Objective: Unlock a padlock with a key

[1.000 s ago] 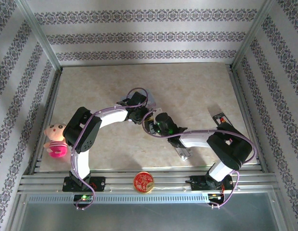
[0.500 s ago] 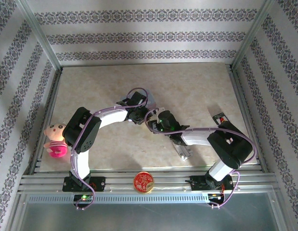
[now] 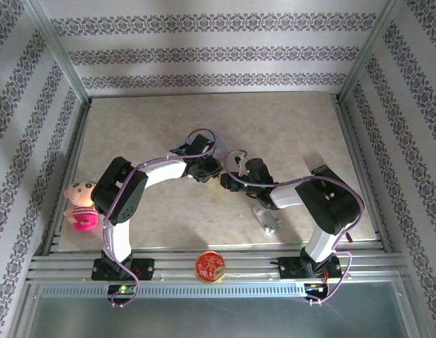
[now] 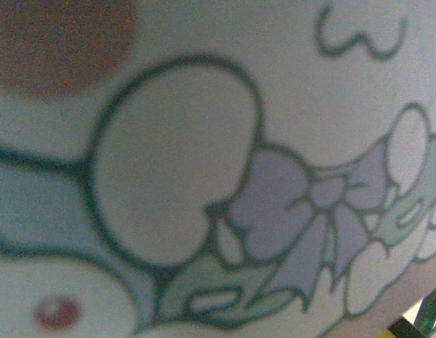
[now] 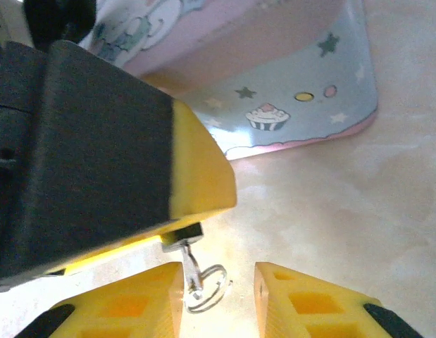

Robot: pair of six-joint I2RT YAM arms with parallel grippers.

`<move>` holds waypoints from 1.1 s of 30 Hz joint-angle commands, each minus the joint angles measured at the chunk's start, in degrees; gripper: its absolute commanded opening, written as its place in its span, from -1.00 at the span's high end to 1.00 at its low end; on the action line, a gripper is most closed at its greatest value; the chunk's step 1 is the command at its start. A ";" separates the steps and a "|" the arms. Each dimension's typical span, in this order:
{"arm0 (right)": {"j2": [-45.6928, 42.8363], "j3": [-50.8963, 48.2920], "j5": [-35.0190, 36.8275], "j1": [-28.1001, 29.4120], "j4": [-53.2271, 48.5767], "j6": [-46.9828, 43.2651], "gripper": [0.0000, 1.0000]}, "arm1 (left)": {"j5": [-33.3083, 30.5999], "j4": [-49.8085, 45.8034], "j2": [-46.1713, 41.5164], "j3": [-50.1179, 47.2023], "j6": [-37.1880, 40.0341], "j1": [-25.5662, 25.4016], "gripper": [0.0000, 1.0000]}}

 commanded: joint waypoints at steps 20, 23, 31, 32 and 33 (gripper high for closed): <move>3.54 -0.53 -2.65 -0.51 8.51 4.47 0.50 | 2.16 0.91 -2.31 0.37 0.66 -0.18 0.73; 4.35 -0.34 -2.72 -0.32 9.78 5.70 0.55 | 2.38 1.55 -2.22 -0.08 0.25 -0.19 0.73; 6.81 -0.20 -2.53 -0.28 12.95 8.70 0.76 | 2.91 2.05 -2.14 0.00 0.17 -0.19 0.73; 6.99 -0.25 -2.46 -0.28 13.19 9.10 0.76 | 2.95 2.12 -2.18 -0.07 0.21 -0.19 0.73; 7.17 -0.34 -2.35 -0.28 13.42 9.55 0.76 | 3.04 2.15 -2.22 0.00 0.19 -0.19 0.73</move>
